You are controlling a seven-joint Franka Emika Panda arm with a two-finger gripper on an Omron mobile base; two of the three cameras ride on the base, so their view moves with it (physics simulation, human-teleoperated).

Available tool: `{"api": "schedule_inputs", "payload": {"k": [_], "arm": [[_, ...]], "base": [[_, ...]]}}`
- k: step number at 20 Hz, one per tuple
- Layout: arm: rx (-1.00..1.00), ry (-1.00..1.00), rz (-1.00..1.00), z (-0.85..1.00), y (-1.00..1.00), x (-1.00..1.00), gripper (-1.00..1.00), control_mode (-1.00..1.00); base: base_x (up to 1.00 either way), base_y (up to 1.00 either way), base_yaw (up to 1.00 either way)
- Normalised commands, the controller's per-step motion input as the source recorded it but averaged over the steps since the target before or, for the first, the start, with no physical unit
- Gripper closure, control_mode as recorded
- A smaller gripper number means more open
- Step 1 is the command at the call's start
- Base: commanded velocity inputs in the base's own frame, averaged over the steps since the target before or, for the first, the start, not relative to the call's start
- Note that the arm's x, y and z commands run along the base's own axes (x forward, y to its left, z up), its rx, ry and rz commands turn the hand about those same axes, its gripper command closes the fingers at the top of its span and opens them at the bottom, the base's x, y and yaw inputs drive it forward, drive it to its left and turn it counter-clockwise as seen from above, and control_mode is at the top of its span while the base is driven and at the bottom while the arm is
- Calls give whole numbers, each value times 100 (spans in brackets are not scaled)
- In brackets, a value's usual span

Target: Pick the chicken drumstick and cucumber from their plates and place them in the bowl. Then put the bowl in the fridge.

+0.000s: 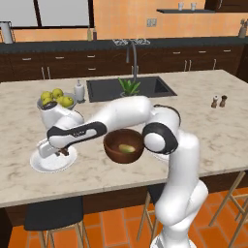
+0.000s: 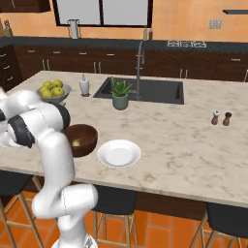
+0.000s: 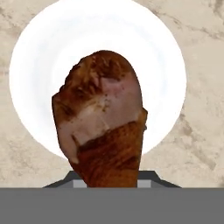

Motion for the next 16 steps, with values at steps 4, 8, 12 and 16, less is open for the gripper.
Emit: {"api": "schedule_inputs", "payload": {"k": [4, 8, 12, 16], "arm": [[0, 0, 0, 65, -100, -36, 100, -100], [0, 0, 0, 55, -100, -28, 100, -100], [0, 0, 0, 32, -100, -11, 100, -100], [0, 0, 0, 0, -100, -2, 100, -100]], "base": [[0, 0, 0], [0, 0, 0], [0, 0, 0], [0, 0, 0]]}}
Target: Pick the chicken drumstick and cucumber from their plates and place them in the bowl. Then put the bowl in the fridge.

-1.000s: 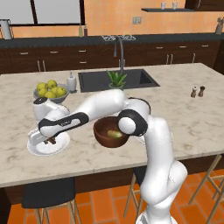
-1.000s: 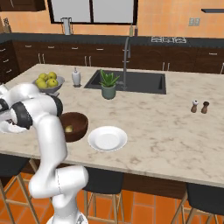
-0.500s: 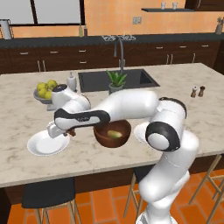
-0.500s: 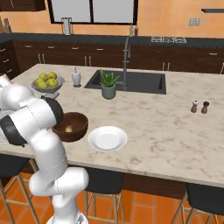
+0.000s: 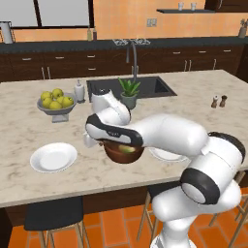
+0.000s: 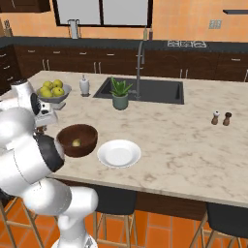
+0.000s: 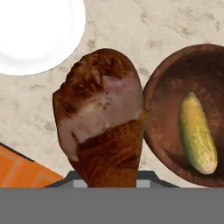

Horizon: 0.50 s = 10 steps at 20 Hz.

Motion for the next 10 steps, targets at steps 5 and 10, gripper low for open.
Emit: {"api": "schedule_inputs", "payload": {"k": [5, 10], "arm": [[0, 6, 0, 0, -100, 17, 100, -100], [0, 14, 0, -3, -99, 61, 100, -100]], "base": [[0, 0, 0], [0, 0, 0]]}}
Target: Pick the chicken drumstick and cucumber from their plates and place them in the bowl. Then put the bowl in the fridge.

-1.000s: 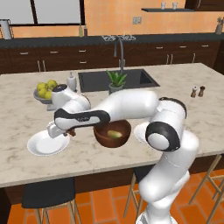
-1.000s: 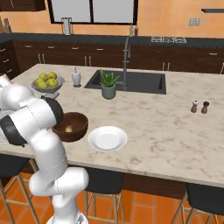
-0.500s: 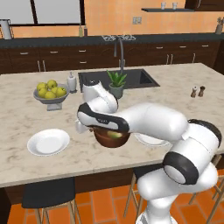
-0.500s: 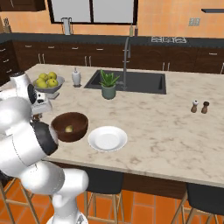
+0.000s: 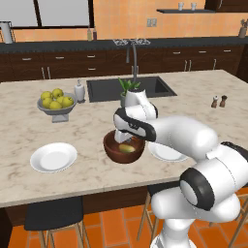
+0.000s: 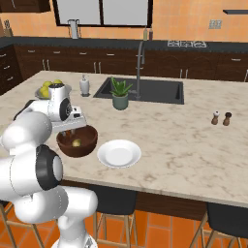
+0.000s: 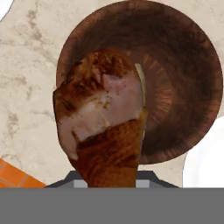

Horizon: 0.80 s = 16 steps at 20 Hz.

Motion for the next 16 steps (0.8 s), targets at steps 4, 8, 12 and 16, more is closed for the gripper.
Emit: {"api": "schedule_inputs", "payload": {"k": [4, 8, 12, 16], "arm": [[0, 11, 0, -31, -43, 82, 100, -100], [-1, 7, 0, -39, 1, 64, 100, -100], [-2, 9, 0, -43, 5, 31, 100, -100], [-3, 4, 0, -30, 1, 32, 100, -100]], "base": [[0, 0, 0], [0, 0, 0], [0, 0, 0], [0, 0, 0]]}}
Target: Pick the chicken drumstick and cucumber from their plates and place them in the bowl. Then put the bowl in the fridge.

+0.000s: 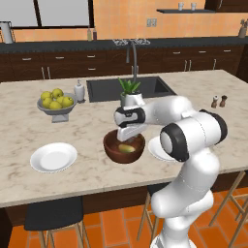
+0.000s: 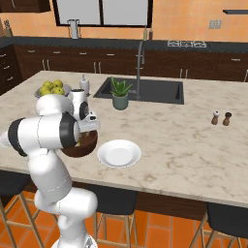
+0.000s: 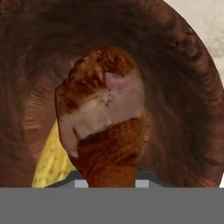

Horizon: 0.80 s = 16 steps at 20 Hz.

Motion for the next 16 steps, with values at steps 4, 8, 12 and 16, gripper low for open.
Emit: {"api": "schedule_inputs", "payload": {"k": [4, 8, 12, 16], "arm": [[-3, 5, 0, -22, 0, 5, -100, -100], [-1, 12, 0, -29, 3, 8, -100, -100], [-1, 9, 0, -21, 0, 3, -100, -100], [0, 2, 2, 40, 19, 0, -100, -100]], "base": [[0, 0, 0], [0, 0, 0], [0, 0, 0], [0, 0, 0]]}}
